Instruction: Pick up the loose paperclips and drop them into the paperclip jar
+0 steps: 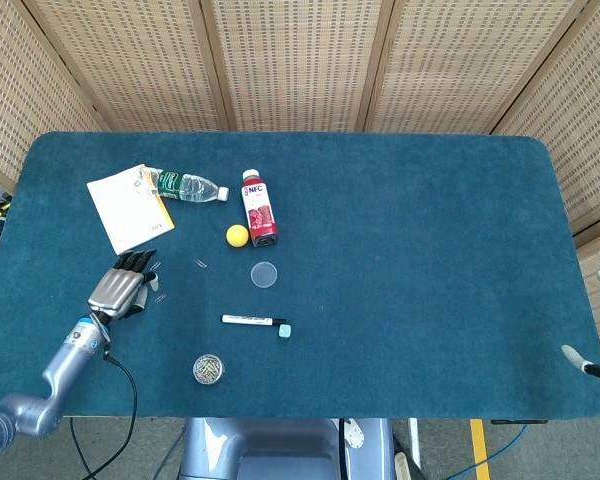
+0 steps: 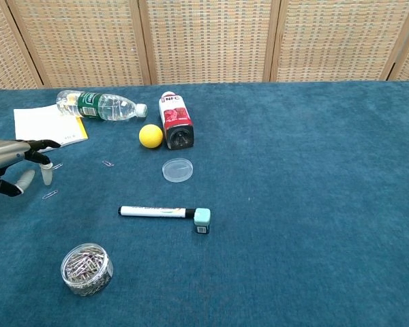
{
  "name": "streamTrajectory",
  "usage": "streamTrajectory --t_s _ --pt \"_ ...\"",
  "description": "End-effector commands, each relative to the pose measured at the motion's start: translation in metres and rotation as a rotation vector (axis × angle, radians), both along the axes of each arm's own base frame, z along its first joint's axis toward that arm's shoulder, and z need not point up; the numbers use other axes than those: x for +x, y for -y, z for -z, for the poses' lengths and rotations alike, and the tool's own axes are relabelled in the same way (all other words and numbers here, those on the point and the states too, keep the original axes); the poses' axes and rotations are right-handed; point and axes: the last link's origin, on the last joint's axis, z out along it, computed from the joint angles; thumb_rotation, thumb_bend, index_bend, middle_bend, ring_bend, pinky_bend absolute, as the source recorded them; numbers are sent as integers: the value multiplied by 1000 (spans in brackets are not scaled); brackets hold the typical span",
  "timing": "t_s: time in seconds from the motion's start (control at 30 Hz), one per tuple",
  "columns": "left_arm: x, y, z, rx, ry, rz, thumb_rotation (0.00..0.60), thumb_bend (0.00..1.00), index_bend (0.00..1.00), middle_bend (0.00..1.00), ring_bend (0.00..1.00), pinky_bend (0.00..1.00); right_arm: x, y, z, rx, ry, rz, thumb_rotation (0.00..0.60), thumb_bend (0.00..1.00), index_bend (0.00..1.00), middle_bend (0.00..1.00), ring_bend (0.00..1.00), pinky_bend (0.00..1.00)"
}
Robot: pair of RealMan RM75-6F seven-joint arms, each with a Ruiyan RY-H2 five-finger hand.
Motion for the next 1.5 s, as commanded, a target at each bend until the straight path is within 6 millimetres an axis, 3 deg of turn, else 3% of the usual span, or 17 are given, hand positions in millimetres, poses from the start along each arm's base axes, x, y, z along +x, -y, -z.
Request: streamTrajectory --t_s 0.03,0.57,1.17,1.5 --pt "1 -1 1 -1 -1 1 600 753 449 0 0 0 0 0 0 0 0 0 600 0 37 0 0 0" --pt "9 2 13 -28 14 0 600 750 449 0 0 0 0 0 -1 0 6 -5 600 0 37 0 0 0" --pt "20 17 2 -41 58 23 600 759 451 0 0 0 0 -1 -2 -5 11 -3 600 0 37 0 0 0" --pt "5 7 -1 0 37 -16 600 759 450 0 0 0 -1 -1 -3 -5 11 -3 600 0 37 0 0 0"
